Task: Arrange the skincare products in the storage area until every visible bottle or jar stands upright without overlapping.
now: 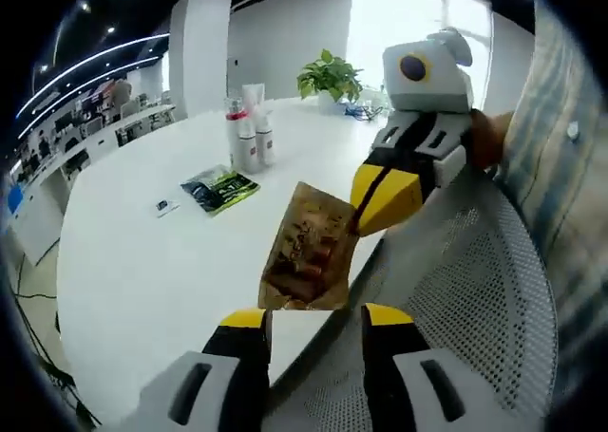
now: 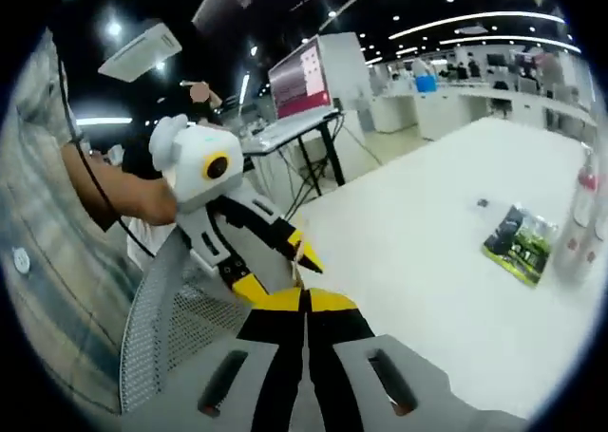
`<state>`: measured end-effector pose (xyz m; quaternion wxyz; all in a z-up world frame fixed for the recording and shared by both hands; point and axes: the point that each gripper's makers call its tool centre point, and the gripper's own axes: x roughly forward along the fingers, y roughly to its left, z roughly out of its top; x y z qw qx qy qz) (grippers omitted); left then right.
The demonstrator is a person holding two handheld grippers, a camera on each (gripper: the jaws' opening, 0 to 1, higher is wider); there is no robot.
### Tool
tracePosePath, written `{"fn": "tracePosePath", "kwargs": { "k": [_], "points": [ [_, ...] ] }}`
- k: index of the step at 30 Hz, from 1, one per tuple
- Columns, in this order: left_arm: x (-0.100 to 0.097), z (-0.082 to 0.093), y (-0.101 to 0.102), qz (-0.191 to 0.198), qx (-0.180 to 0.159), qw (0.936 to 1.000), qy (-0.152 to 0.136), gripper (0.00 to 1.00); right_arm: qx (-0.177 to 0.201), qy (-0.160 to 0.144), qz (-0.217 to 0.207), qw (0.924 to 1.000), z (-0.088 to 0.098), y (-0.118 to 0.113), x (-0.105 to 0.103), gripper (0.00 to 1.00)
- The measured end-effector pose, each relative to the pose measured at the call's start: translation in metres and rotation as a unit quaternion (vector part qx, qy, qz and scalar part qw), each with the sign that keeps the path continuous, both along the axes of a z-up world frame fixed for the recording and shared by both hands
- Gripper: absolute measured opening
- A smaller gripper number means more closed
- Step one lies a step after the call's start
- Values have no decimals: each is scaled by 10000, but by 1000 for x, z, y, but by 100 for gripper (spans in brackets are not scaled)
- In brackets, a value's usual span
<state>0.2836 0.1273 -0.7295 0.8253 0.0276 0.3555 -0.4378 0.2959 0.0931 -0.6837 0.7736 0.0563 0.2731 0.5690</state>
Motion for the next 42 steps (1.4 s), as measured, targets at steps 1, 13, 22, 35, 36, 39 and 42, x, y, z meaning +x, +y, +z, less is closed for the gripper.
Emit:
{"fn": "tracePosePath", "kwargs": {
  "k": [1, 13, 22, 35, 36, 39, 42],
  "points": [
    [2, 5, -1, 51, -195, 9998, 44, 37, 169, 150, -84, 9997, 4, -1, 2, 0],
    [29, 66, -23, 1125, -3242, 9314, 1212, 4, 1600, 1237, -850, 9756, 34, -26, 24, 0],
    [14, 70, -37, 959, -3265, 9266, 1602, 0, 1536, 1349, -976, 9740, 27, -34, 18, 7],
    [10, 68, -33, 1173, -3160, 9263, 1683, 0, 1451, 1227, -759, 9789, 39, -20, 18, 0],
    [10, 68, -34, 1169, -3153, 9266, 1684, 0, 1335, 1121, -824, 9812, 37, -19, 20, 0],
    [12, 65, -32, 1188, -3136, 9275, 1652, 0, 1282, 1136, -773, 9822, 39, -17, 18, 0],
    [14, 65, -30, 1215, -3179, 9255, 1661, 0, 1108, 1116, -788, 9844, 36, -14, 17, 2]
  ]
}}
